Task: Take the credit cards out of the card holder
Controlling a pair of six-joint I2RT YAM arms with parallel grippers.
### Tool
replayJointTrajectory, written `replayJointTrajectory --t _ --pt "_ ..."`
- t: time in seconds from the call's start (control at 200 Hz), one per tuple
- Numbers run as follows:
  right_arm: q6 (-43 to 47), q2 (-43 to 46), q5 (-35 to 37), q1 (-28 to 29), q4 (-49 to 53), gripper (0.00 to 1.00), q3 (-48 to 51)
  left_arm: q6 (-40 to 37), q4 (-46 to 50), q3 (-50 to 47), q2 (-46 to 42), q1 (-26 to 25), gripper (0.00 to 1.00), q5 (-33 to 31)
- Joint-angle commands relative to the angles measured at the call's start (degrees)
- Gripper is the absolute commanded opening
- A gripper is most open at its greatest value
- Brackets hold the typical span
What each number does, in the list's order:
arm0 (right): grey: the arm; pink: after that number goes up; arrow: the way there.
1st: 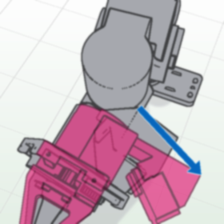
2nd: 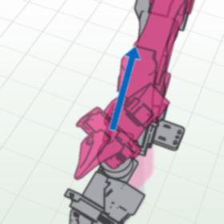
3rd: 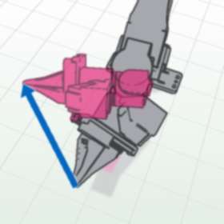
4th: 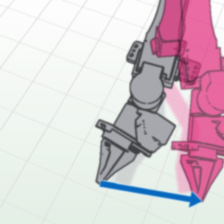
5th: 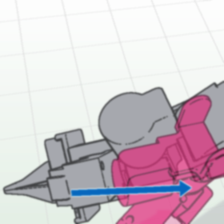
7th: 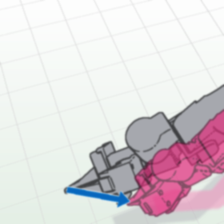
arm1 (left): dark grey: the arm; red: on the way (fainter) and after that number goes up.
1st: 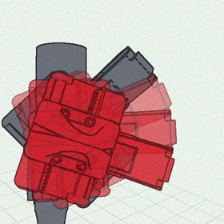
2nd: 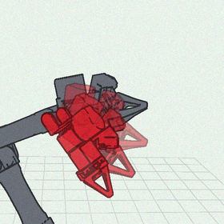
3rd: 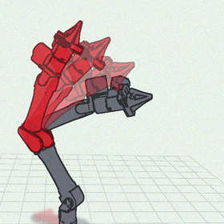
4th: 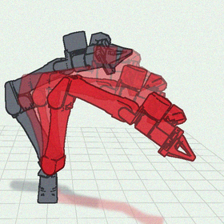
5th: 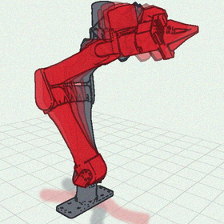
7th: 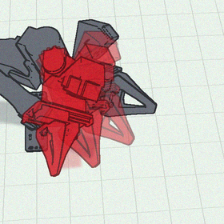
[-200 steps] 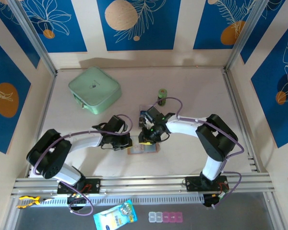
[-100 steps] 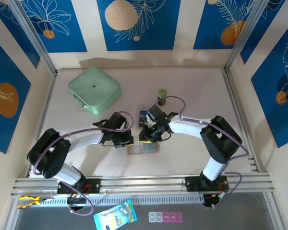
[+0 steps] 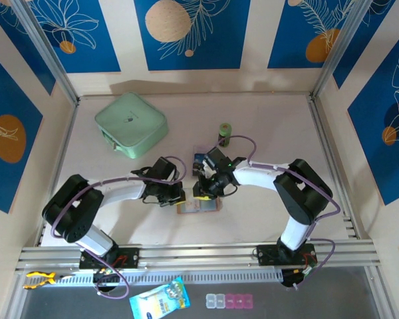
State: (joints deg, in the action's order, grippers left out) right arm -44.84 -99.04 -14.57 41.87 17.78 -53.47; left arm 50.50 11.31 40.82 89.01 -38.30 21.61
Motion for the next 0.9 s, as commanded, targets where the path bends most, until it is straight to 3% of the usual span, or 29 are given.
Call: replayJointTrajectory --t 0.0,0.895 --pt "0.4 -0.9 0.0 -0.3 0.9 0.27 0.7 -0.5 1.5 -1.7 0.6 -0.1 0.0 -0.3" --pt "-3.4 0.1 -8.4 -1.7 -10.2 0.16 6.2 -0.1 1.4 -2.1 0.7 -0.1 0.0 -0.2"
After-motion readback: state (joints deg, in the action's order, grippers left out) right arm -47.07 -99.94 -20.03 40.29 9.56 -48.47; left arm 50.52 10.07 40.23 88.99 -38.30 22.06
